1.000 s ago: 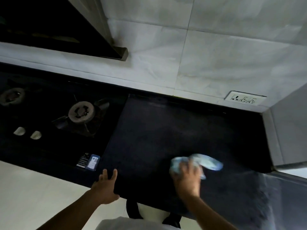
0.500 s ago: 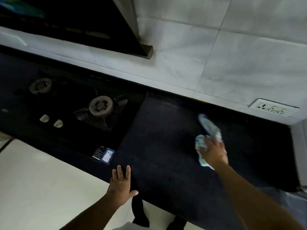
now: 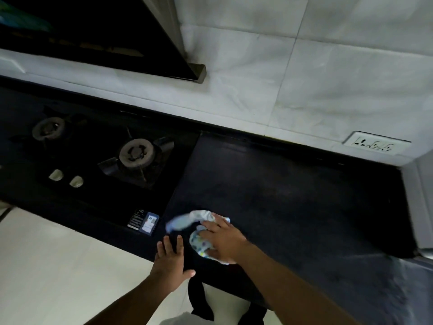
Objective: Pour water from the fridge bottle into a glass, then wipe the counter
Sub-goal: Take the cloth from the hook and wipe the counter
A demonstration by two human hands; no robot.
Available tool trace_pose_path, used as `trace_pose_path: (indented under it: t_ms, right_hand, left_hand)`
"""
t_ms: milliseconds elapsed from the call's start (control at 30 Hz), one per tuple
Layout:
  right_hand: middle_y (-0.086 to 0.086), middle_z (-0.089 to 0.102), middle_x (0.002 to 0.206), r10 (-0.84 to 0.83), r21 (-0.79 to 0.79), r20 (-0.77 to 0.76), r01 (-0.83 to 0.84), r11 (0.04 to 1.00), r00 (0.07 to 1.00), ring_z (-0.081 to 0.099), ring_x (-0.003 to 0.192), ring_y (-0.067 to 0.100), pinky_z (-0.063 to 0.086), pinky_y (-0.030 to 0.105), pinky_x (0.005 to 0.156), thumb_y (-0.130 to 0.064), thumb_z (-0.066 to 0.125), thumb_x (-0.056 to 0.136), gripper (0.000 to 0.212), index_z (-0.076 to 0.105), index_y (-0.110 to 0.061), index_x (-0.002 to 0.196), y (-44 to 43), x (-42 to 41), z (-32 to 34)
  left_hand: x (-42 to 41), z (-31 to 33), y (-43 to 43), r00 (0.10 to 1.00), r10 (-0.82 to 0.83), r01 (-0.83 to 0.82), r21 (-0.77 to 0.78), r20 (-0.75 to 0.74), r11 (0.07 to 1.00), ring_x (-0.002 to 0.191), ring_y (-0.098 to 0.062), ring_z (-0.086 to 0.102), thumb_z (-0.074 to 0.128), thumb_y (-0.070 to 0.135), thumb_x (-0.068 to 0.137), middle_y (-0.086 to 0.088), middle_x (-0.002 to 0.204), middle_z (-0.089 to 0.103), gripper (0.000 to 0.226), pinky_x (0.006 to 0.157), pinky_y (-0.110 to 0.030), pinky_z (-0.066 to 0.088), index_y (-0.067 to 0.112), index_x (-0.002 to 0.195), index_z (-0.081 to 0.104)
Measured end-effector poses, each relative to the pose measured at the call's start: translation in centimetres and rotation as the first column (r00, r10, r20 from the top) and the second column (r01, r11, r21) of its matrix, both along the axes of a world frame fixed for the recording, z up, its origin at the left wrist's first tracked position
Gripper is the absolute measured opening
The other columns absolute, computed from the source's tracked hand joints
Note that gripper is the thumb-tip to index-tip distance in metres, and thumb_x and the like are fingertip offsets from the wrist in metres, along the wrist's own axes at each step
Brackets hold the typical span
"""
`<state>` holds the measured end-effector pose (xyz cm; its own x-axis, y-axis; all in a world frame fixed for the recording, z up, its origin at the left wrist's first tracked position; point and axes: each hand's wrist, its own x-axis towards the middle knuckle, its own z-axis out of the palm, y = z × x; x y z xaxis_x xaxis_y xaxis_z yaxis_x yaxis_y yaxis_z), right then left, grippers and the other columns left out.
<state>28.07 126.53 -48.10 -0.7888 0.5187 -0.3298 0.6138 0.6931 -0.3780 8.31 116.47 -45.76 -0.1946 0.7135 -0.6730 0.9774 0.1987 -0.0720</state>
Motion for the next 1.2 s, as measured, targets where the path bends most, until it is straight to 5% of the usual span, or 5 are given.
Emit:
trace_pose_path:
  t_ms: [133, 333, 700, 933, 1200]
  right_hand:
    - [-0.01, 0.048, 0.149, -0.524, -0.011, -0.08, 0.525, 0.851, 0.848, 0.047, 0.136, 0.024, 0.042, 0.041, 0.111, -0.057, 0.059, 0.084, 0.056, 0.052, -0.042, 0.137, 2.2, 9.4, 0.8]
    - [0.01, 0.034, 0.155, -0.985, 0.133, 0.171, 0.99, 0.043, 0.02, 0.03, 0.136, 0.044, 0.03, 0.048, 0.112, -0.057, 0.048, 0.092, 0.069, 0.034, -0.025, 0.152, -2.2, 18.9, 1.9]
    - [-0.003, 0.05, 0.145, -0.765, 0.032, 0.058, 0.765, 0.643, 0.641, 0.042, 0.127, 0.032, 0.038, 0.041, 0.107, -0.04, 0.051, 0.088, 0.063, 0.04, -0.022, 0.147, -9.2, 11.9, 3.6]
    - [-0.009, 0.061, 0.069, -0.828, 0.204, -0.129, 0.831, 0.517, 0.546, 0.055, 0.081, 0.021, 0.049, 0.05, 0.093, -0.02, 0.07, 0.065, 0.011, 0.061, -0.024, 0.069, -8.3, 14.9, 6.8]
    - [-0.015, 0.06, 0.071, -0.784, -0.393, -0.497, 0.709, 0.585, 0.372, 0.055, 0.066, 0.004, 0.04, 0.015, 0.061, -0.008, 0.062, 0.088, 0.016, 0.065, -0.02, 0.078, -6.6, 18.3, 20.0]
  left_hand:
    - [-0.2, -0.2, 0.0, 0.999, 0.02, -0.02, -0.002, 0.026, 1.0, 0.149, -0.054, 0.0, 0.055, 0.069, 0.086, -0.033, 0.161, -0.009, 0.115, 0.122, -0.05, 0.017, 0.009, 0.157, -0.014]
    - [-0.2, -0.2, -0.2, 1.0, 0.001, -0.001, -0.003, 0.012, 1.0, 0.148, -0.056, 0.002, 0.053, 0.07, 0.087, -0.034, 0.16, -0.008, 0.116, 0.12, -0.049, 0.022, 0.007, 0.156, -0.015]
    - [2.6, 2.4, 2.9, 0.992, 0.096, -0.092, -0.05, 0.077, 0.994, 0.141, -0.043, 0.031, 0.061, 0.057, 0.089, -0.023, 0.158, 0.014, 0.1, 0.113, -0.043, 0.037, 0.007, 0.157, 0.006]
    - [11.9, 6.7, 5.4, 0.829, -0.132, 0.004, 0.23, 0.544, 0.973, 0.133, -0.016, 0.049, 0.062, 0.038, 0.096, 0.002, 0.149, 0.046, 0.057, 0.108, -0.029, 0.043, 0.024, 0.147, 0.043]
    - [21.0, 13.3, 7.9, 0.591, -0.201, 0.099, 0.177, 0.781, 0.979, 0.091, 0.002, 0.068, 0.065, 0.029, 0.083, 0.012, 0.098, 0.072, 0.025, 0.083, -0.024, 0.056, 0.036, 0.106, 0.069]
